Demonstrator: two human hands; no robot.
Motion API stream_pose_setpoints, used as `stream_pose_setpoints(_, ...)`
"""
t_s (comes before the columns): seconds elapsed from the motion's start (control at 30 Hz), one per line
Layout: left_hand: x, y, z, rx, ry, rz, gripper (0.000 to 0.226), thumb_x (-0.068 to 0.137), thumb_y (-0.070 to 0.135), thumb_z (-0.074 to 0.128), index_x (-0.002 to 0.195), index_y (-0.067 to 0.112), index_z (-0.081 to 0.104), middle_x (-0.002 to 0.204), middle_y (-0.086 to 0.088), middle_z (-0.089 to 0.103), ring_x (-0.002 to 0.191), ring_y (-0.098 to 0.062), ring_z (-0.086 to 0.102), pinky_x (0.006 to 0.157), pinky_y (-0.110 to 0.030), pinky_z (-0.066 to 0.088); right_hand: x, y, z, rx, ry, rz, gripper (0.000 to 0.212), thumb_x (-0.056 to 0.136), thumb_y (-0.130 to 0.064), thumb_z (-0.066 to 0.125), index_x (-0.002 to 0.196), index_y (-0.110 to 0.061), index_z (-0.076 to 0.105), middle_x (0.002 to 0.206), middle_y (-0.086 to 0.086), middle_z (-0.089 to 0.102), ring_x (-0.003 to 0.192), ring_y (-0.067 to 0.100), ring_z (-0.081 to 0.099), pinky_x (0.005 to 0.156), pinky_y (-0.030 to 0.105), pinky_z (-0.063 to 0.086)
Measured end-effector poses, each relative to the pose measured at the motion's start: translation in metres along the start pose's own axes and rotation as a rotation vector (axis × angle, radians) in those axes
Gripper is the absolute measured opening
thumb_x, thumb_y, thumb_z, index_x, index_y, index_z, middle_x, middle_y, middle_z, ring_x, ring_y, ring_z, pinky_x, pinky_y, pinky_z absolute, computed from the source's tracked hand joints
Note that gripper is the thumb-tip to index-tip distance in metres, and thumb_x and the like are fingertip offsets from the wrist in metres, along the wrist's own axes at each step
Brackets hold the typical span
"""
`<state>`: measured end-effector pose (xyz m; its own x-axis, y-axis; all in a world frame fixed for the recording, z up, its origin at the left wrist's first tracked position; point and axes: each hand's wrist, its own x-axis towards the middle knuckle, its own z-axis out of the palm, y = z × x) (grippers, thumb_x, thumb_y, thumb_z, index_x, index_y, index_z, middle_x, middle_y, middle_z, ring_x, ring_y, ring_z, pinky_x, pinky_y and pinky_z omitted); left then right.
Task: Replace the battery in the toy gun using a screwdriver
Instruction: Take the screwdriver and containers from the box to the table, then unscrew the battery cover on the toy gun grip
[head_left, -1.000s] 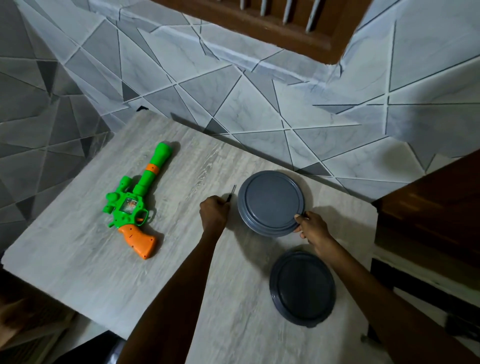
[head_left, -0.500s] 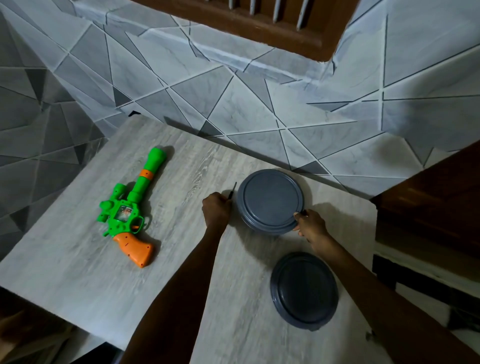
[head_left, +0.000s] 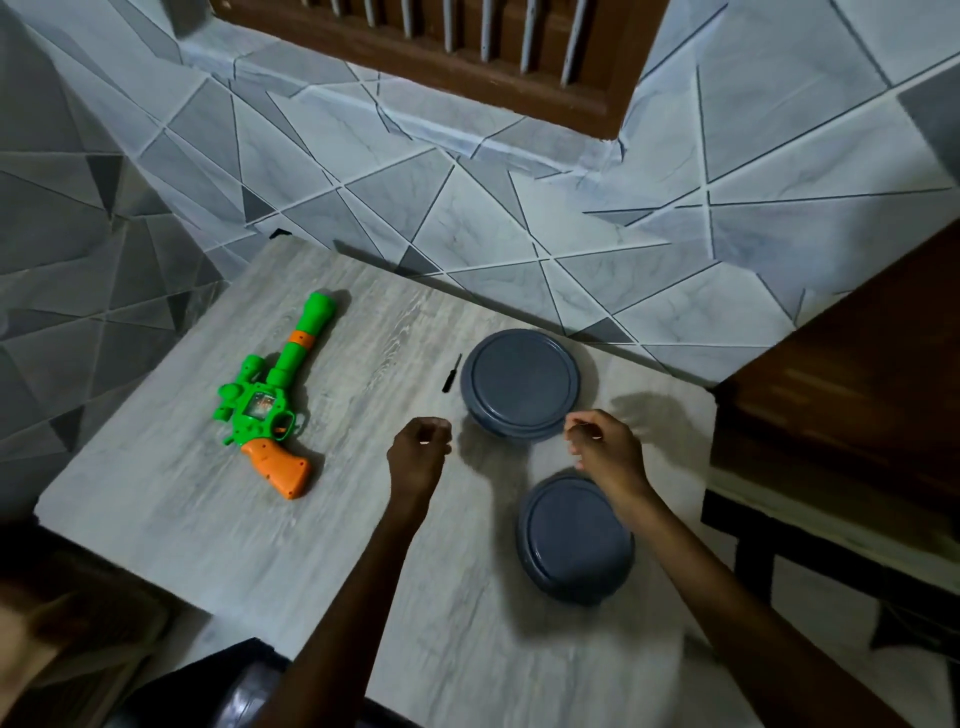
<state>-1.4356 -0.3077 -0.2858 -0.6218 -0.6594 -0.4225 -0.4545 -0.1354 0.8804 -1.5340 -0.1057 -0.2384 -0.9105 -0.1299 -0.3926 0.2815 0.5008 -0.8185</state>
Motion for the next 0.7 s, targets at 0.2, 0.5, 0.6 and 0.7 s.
stream_pose_setpoints(0.2,-0.116,0.027,-0.006,-0.092,-0.119,0.03,0.015,0.095,0.018,0.057,0.099,0.012,0.07,0.09,-0.005,0.072,0.079,-0.017,0.069,0.074,-0.029,0.055,-0.081,-0.007,-0.036,0.254,-0.143,-0.005,0.015,0.093,-0.01,0.056,0.098,-0.016,0.069,0.089,0.006,0.073,0.077,0.014,0.067,0.067,0.026,0.053)
stream_pose_setpoints(0.5,-0.245,0.041,-0.003,-0.073,-0.098,0.146,0.016,0.096,0.016,0.055,0.097,0.014,0.07,0.089,-0.001,0.072,0.079,-0.012,0.067,0.071,-0.023,0.054,-0.176,0.013,-0.086,0.323,-0.212,-0.106,0.013,0.092,-0.01,0.059,0.097,-0.015,0.07,0.088,0.007,0.074,0.077,0.015,0.068,0.071,0.029,0.056)
stream_pose_setpoints(0.6,-0.266,0.043,-0.004,-0.095,-0.076,0.171,0.015,0.095,0.016,0.056,0.095,0.014,0.071,0.087,-0.001,0.072,0.078,-0.012,0.066,0.072,-0.026,0.053,-0.192,0.013,-0.09,0.349,-0.237,-0.141,0.012,0.092,-0.008,0.059,0.095,-0.012,0.07,0.086,0.009,0.073,0.076,0.015,0.066,0.069,0.028,0.053)
stream_pose_setpoints(0.7,-0.277,0.046,-0.009,-0.098,-0.06,0.19,0.015,0.095,0.016,0.056,0.093,0.015,0.071,0.084,0.001,0.072,0.077,-0.012,0.066,0.072,-0.026,0.053,-0.201,0.007,-0.09,0.357,-0.261,-0.178,0.011,0.092,-0.009,0.059,0.097,-0.011,0.07,0.087,0.009,0.073,0.076,0.014,0.067,0.069,0.027,0.054)
